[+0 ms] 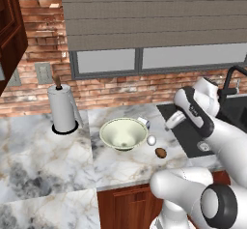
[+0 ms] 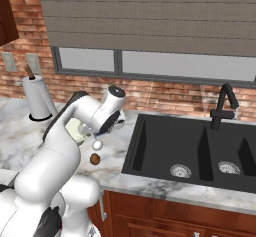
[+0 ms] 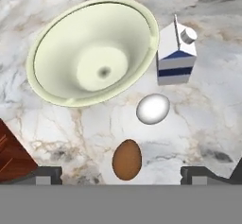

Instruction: Gather the eggs and milk located in the vicinity of the sink area and place them right next to the bowl.

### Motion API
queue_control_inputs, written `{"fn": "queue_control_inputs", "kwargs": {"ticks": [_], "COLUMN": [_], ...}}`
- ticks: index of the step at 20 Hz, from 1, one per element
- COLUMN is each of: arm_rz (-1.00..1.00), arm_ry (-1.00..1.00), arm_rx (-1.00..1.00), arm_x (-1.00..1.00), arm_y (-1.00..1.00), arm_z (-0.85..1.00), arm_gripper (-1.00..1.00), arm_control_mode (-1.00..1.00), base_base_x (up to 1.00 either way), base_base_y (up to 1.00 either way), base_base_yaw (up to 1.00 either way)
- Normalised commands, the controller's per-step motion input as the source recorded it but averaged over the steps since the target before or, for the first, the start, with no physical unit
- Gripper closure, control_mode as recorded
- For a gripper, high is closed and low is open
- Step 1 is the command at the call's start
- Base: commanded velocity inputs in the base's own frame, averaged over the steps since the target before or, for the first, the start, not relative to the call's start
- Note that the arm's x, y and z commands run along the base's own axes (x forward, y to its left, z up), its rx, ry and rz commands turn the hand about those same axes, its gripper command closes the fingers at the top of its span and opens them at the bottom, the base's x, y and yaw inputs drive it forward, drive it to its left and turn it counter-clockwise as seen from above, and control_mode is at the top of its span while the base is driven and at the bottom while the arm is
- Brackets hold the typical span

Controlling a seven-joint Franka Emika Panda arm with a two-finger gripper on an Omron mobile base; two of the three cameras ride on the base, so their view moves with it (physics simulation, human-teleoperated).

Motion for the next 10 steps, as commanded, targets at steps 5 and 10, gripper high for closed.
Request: {"fn": "queue_control_inputs", "kwargs": {"ticks": [5, 10], "arm_rz": [0.33, 0.24], "arm_ry": [-0.09, -0.24], "arm_rx": [0.00, -0.01], "arm_x": [0.00, -0.11], "arm_y": [-0.01, -0.08], "arm_z": [0.00, 0.00], "arm_gripper": [-1.00, -1.00], "arm_control_mode": [-1.00, -1.00], "base_base_x": [0.00, 0.00], "base_base_y": [0.00, 0.00], "base_base_yaw": [0.00, 0.00]}}
